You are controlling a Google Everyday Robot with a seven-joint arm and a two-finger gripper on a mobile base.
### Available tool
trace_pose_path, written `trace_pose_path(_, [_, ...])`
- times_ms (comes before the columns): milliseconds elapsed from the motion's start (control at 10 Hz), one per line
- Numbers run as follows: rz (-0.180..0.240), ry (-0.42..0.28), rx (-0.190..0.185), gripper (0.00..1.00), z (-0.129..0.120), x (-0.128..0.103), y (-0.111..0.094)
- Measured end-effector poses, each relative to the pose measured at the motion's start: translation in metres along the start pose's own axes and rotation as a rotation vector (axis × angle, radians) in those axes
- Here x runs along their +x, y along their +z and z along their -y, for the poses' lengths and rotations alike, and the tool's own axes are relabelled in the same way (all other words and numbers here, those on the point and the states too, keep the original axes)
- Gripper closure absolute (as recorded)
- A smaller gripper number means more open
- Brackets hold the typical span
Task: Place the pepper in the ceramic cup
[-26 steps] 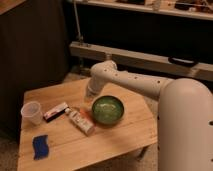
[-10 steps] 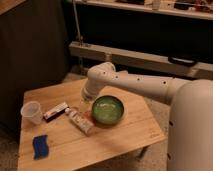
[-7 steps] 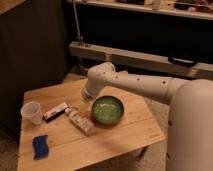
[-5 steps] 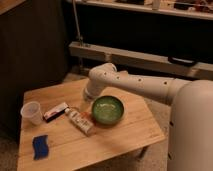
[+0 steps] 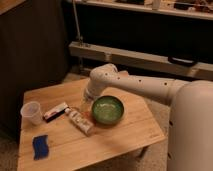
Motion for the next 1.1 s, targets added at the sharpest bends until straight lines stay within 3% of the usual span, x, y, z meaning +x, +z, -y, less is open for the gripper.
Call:
trace_pose_path(800, [-0.011, 0.011, -0.005, 0.36, 0.0055, 0.0029, 0.0085])
trace_pose_path(1000, [-0.012, 0.008, -0.005, 0.53, 0.0055, 0.0028, 0.0102])
trace_pose_path(1100, [-0.013, 0.004, -0.003, 0.57, 0.0054, 0.002, 0.0099])
